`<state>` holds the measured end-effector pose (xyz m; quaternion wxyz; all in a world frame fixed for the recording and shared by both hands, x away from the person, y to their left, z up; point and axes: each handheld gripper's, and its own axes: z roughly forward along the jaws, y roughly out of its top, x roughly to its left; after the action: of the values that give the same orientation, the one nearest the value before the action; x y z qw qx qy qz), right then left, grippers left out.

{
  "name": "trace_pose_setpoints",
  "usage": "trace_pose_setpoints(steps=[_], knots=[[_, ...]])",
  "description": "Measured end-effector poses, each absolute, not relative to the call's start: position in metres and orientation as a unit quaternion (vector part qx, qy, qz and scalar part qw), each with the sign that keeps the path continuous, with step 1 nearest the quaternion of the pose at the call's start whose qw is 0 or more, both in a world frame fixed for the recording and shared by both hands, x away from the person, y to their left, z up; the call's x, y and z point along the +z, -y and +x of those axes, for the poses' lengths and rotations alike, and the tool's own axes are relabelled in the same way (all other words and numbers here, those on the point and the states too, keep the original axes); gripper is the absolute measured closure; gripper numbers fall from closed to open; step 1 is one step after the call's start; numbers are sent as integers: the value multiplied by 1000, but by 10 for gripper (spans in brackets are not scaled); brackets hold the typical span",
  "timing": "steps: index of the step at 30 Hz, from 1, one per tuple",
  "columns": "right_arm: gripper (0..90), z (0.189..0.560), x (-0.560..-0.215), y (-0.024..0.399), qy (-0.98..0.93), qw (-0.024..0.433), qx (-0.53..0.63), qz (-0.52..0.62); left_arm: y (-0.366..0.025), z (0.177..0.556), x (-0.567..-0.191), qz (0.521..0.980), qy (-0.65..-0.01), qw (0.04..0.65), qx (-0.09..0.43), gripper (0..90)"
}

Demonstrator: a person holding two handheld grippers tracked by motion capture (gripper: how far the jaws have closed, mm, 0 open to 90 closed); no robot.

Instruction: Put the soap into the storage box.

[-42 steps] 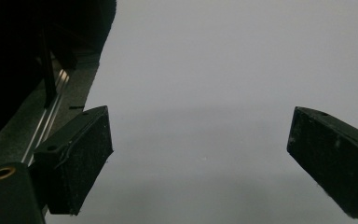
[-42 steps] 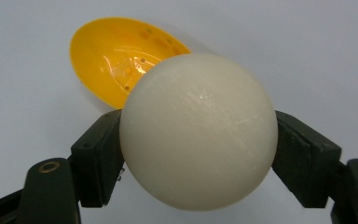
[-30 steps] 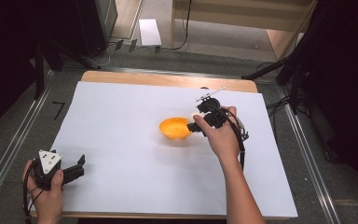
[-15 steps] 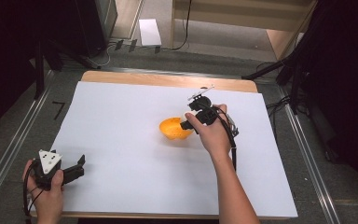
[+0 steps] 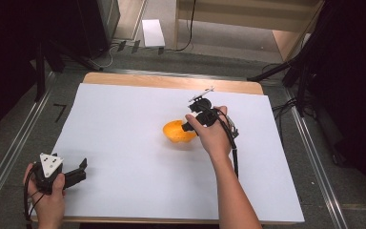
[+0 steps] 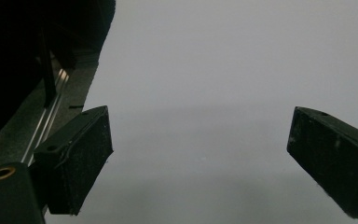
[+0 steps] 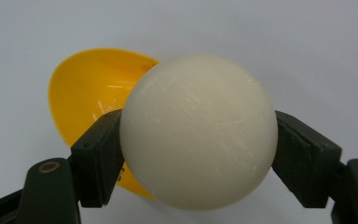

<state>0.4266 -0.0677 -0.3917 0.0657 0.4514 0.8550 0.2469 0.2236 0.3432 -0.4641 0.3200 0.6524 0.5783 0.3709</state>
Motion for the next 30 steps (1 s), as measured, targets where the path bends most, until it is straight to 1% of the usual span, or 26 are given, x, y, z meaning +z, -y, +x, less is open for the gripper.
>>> trace_pose_setpoints(steps=[11,17,30], knots=[[246,428,-393,63,-852,64,255,452,-343,224,-464,653,-578,319,371,70],[246,425,-393,55,-858,55,256,443,-343,224,-464,655,-578,316,371,70],[245,421,-405,44,-863,45,237,443,-343,224,-464,655,-577,318,370,70]])
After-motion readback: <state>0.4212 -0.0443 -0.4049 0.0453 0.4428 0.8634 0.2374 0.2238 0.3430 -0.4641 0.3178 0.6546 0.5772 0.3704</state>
